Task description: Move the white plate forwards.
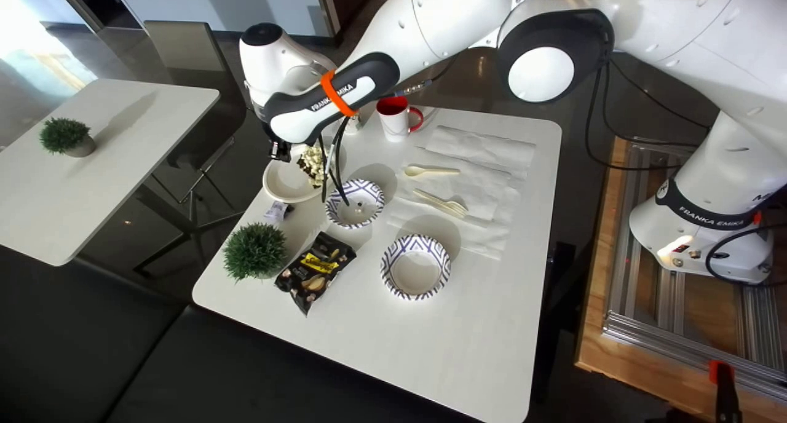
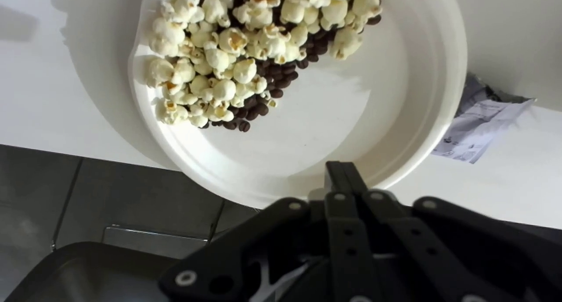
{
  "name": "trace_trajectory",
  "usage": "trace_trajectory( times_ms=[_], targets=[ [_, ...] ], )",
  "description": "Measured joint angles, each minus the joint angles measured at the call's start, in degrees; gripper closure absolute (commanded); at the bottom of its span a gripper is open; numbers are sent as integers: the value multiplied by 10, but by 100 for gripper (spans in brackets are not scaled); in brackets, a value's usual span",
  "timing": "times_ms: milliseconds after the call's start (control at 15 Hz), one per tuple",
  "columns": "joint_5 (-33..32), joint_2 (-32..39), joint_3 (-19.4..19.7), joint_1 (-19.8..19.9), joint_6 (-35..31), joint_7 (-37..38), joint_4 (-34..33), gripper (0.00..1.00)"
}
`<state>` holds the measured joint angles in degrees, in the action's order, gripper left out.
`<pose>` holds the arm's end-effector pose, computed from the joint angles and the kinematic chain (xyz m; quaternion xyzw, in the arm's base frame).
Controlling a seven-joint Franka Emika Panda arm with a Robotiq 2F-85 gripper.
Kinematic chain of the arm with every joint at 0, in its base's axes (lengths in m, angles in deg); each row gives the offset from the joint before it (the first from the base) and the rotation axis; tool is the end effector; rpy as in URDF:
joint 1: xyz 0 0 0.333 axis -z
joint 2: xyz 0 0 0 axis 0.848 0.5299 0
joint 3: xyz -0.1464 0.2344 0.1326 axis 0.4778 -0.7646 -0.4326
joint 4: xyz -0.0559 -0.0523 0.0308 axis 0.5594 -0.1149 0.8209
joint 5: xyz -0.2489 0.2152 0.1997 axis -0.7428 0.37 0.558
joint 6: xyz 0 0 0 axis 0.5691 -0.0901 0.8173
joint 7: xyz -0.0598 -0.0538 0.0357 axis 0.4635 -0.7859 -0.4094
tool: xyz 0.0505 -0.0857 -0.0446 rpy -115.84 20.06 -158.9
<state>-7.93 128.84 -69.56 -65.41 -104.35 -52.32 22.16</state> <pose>0.7963 0.1326 0.2337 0.9755 0.1376 0.1714 0.0070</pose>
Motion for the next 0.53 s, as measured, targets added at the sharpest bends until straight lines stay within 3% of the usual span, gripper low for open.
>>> trace_trajectory(
  times_ms=[533],
  targets=[
    [1, 68, -3, -1, -18, -5, -71, 97]
  ],
)
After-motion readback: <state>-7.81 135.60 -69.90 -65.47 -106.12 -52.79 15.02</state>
